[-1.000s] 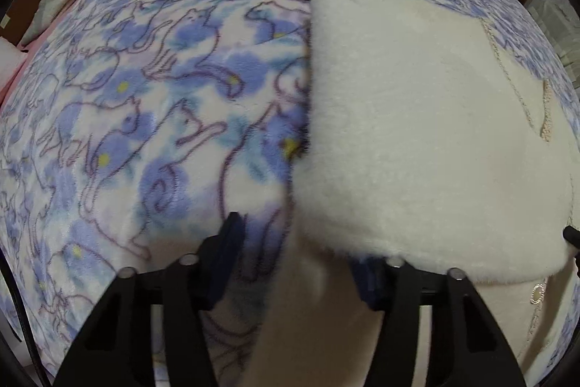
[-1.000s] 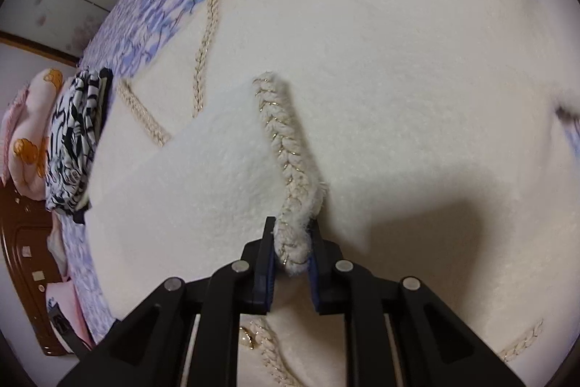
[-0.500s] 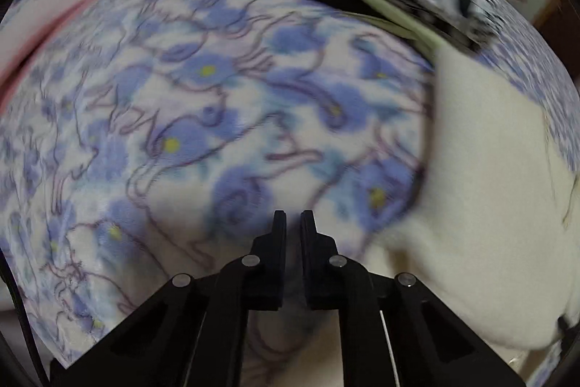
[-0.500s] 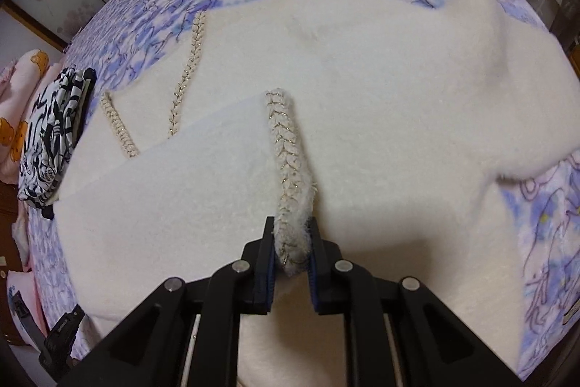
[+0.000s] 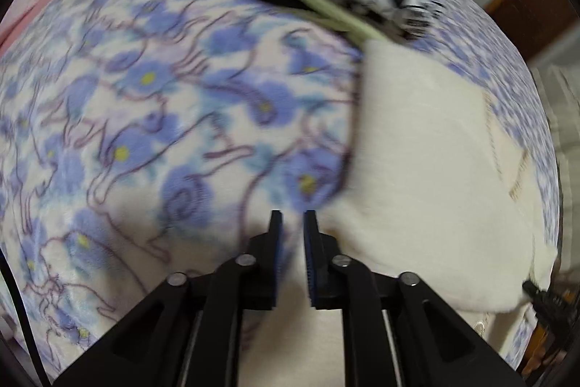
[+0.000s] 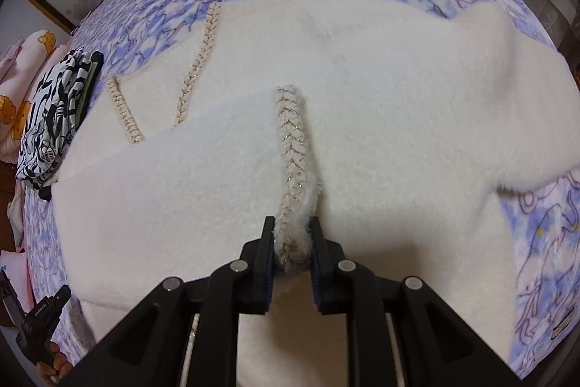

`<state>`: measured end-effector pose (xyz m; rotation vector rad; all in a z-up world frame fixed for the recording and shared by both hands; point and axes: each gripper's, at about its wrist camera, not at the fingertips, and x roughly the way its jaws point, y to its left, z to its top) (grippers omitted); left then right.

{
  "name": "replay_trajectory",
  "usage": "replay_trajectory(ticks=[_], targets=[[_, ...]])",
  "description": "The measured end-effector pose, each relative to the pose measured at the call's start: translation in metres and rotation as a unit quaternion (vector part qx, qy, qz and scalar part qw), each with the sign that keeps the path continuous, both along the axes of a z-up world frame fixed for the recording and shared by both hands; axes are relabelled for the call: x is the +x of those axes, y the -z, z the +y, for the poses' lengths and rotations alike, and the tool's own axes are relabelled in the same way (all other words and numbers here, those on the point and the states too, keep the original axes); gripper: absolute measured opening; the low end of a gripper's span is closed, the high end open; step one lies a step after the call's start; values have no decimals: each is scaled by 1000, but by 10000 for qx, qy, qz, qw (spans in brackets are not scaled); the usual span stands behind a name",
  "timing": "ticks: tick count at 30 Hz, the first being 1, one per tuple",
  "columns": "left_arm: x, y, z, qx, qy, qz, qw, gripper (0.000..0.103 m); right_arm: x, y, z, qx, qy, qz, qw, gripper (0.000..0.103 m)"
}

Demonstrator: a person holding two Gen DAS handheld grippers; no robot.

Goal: Fold large clothes

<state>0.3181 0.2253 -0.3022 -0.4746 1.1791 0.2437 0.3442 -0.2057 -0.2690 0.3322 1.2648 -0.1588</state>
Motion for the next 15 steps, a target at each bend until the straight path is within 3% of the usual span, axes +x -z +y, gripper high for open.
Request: replay_trajectory(ticks=[2,4,6,9,12,14,15], targets=[[5,-14,-16,114,172,-70,9998,28,-4,-9,2,-136,-4,-150,9998,23],[12,-26,-31,228,403,-133,9988,31,-9,-21,6,-224,-62,-404,9989,39],[19,-35,-47,192,707,-210,9971,38,-16,-33,16,-292,-189,-731,9967,47],[21,-43,-67,-36,1263,-349,9914,38,-19,-38,41,78,-697,-1029,9922,47],[28,-41,-100,-166,1756,-296,9839,38,-12,-22,86,670,-1511,-740,9835,47],[29,-36,-121,-221,1940,-204,9805,35,-13,-13,110,940,-1764,-685,9774,34],[30,-31,-128,-260,2004,-139,9793,24,-13,-8,121,1080,-1835,-669,9748,19]])
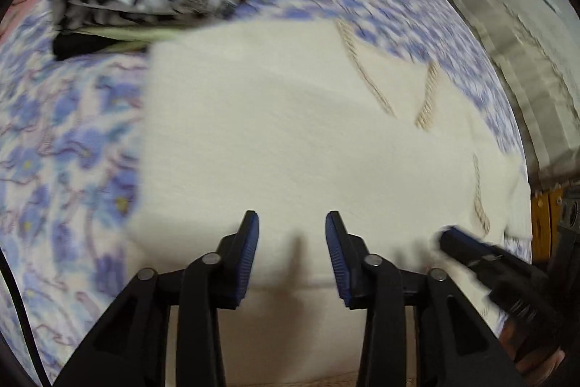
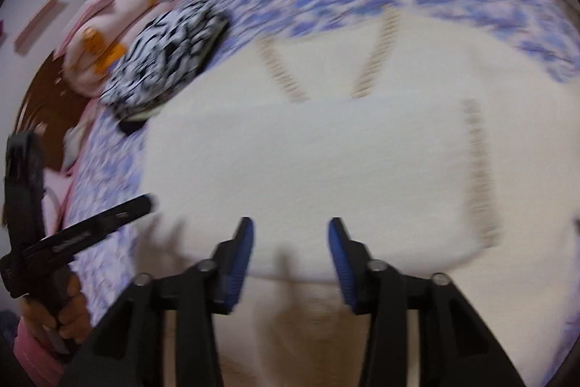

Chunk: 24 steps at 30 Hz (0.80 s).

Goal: Fold large clothes

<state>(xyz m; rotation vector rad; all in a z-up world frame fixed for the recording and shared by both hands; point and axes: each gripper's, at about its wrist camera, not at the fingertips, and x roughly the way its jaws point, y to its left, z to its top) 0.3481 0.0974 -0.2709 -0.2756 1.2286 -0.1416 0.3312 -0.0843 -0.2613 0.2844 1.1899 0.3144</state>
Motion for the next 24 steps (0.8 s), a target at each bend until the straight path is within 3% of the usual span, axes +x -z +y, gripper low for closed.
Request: replay_trajectory(ticks=[4,6,10,18,22,24], targets=[[-1,24,-11,-52,24,359,9993,11,2,21,35,358,-315,55,9988,4],[-2,40,-7,48,-33,576,9983,9,6,34,46,274,-457,84,9985,3],[-7,49,6,133,-138,635,9978,8,12,54,48,-30,-657,289,9974,0],[-20,41,64,387,-760,498,9951,8,-3,44,-39,-431,165,248,9986,0],[-21,37,88,423,-1012,447,9930,8,-19,40,-88,-1334,863,379,9866,0],[-19,30,96,506,-1211,421,9905,8,-24,38,-109,-1115,1124,454,9863,0]])
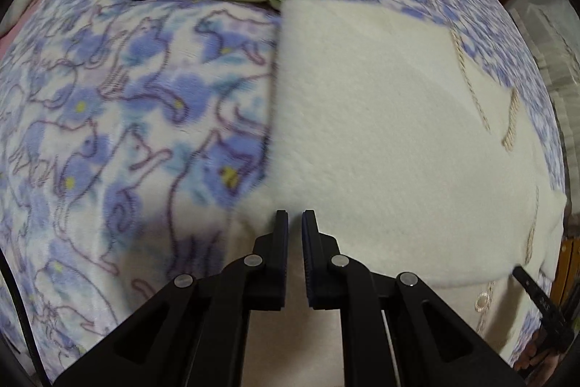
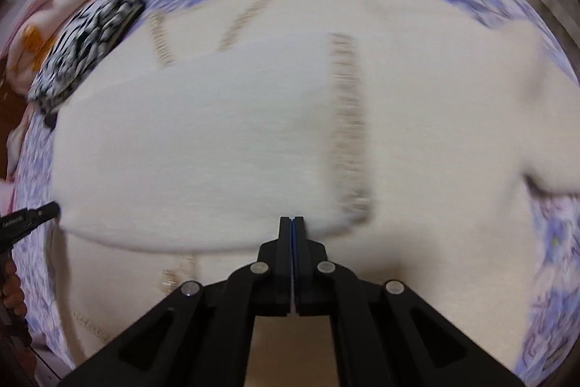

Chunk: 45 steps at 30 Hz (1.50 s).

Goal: Fold large clothes

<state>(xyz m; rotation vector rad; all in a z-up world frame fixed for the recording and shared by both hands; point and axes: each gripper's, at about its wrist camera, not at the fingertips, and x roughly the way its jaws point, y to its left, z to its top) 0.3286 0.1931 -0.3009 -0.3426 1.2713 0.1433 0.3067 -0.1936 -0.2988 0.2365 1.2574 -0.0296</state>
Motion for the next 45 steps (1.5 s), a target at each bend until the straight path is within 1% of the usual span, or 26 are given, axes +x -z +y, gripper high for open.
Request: replay_trajectory(ticks=[2,4,6,8,10,12,14,15,16,18,20,23,24,25,27,30,31,32,33,34,36,38,40,42,44,45], targets=[[4,-11,0,-13,2,-122,9999,8,3,-7,-2,-32,-22,-23,10000,0],[15,-22,-10,-91,180,-277,9994,8,13,-24,13,99,-249,-371,9990,0],[33,-28,-24,-246,455,-368,9980,8,30,-36,37,428,-583,-647,9953,0],[54,-28,-43,-202,725,-381,9964,8,53,-39,67,763,-916,-850,9892,0],[75,-22,-63,-143,971,-323,9946,8,77,-37,100,929,-1175,-1031,9833,0],[95,-11,-77,-311,1082,-230,9934,8,97,-31,125,1086,-1332,-1090,9791,0],[106,0,-86,-506,1074,-134,9928,8,116,-19,142,1420,-1372,-1056,9746,0],[112,5,-91,-542,1072,-109,9927,8,123,-13,148,1491,-1385,-1033,9736,0],[115,9,-92,-489,1049,-133,9932,8,129,-7,152,1484,-1393,-996,9740,0],[119,13,-92,-404,974,-210,9942,8,139,7,156,1290,-1405,-840,9780,0],[122,15,-84,-381,818,-258,9956,8,141,16,144,1190,-1355,-711,9810,0],[126,12,-59,-327,581,-374,9971,8,135,13,107,1049,-1118,-757,9853,0],[128,10,-49,-199,487,-390,9979,8,132,12,93,1019,-1040,-757,9864,0],[131,9,-39,19,378,-396,9985,8,128,10,77,903,-894,-755,9890,0],[138,8,-22,195,251,-460,9984,8,121,5,47,540,-549,-771,9940,0],[139,10,13,33,30,-496,9988,8,113,2,1,387,95,-746,9964,0],[138,10,22,36,-25,-513,9987,8,108,1,-12,281,341,-780,9960,0],[138,10,30,26,-60,-536,9985,8,104,0,-22,213,502,-819,9951,0],[138,12,36,-34,-104,-542,9985,8,102,0,-28,265,590,-820,9945,0],[138,14,41,-141,-142,-524,9984,8,100,0,-31,359,680,-823,9936,0],[142,20,43,-209,-172,-481,9985,8,98,-1,-27,197,730,-835,9936,0],[146,27,40,-112,-123,-412,9990,8,99,1,-18,-149,708,-797,9942,0],[147,21,34,29,-65,-437,9990,8,100,-4,-12,-216,899,-788,9926,0],[138,2,27,60,83,-703,9975,8,94,-20,-6,-233,942,-914,9911,0],[121,-20,18,-43,203,-1033,9944,9,83,-42,1,-15,1000,-1181,9879,0],[111,-29,13,-187,253,-1189,9924,15,76,-49,4,150,1007,-1234,9871,0]])
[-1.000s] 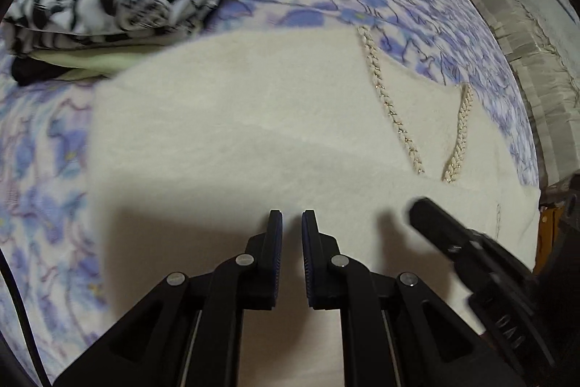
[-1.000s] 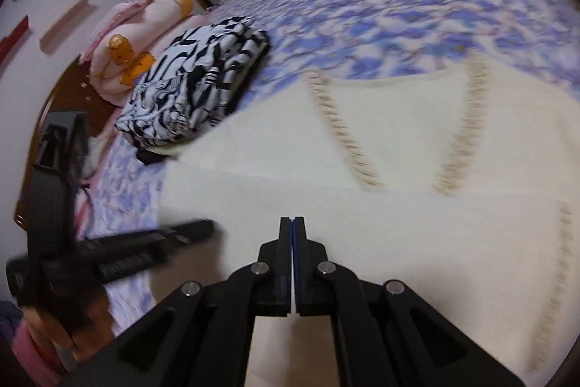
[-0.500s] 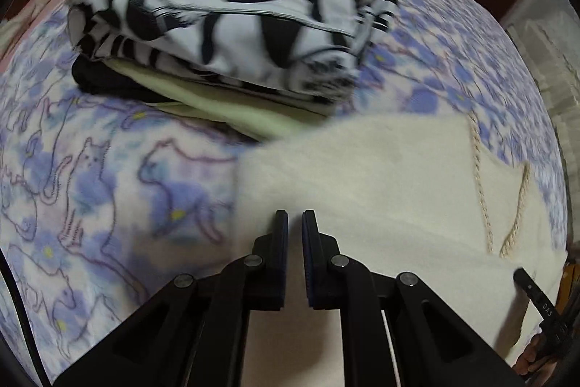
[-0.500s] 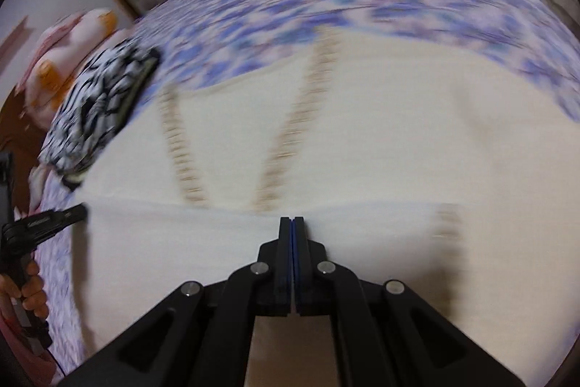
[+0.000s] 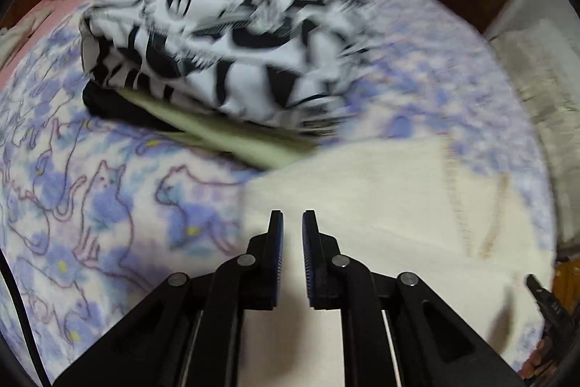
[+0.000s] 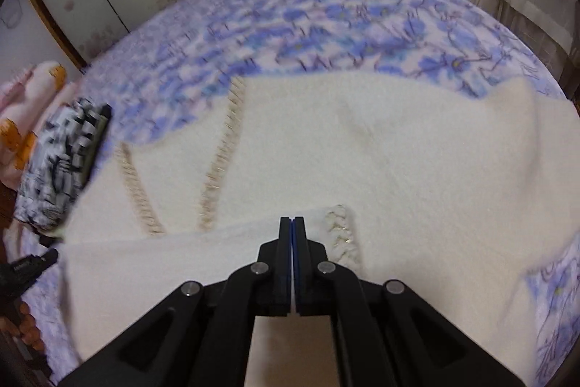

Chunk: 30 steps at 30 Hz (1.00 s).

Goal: Fold large clothes

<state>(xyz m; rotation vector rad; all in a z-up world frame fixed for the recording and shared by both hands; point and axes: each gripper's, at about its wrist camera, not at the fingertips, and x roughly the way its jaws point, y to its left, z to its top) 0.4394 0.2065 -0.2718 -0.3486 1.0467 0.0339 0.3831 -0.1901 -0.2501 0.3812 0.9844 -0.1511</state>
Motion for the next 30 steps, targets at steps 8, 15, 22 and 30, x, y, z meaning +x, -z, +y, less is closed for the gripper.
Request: replay_trajectory(ticks=[8,15,22,30], targets=[[-78,-1,-57,178,521,326,9980,47,-72,-2,30,293,-50,244,9993,3],[-141,8,-108,166,949,943,9909,72,-141,21,16,898,-104,602,9941,43],[-188,-5,-179,385,778,1222,9887,85,-193,25,-40,1324,-238,975,9861,59],[-219,-51,-308,333,598,972,9929,94,-233,2,-156,2061,70,1134,9719,70]])
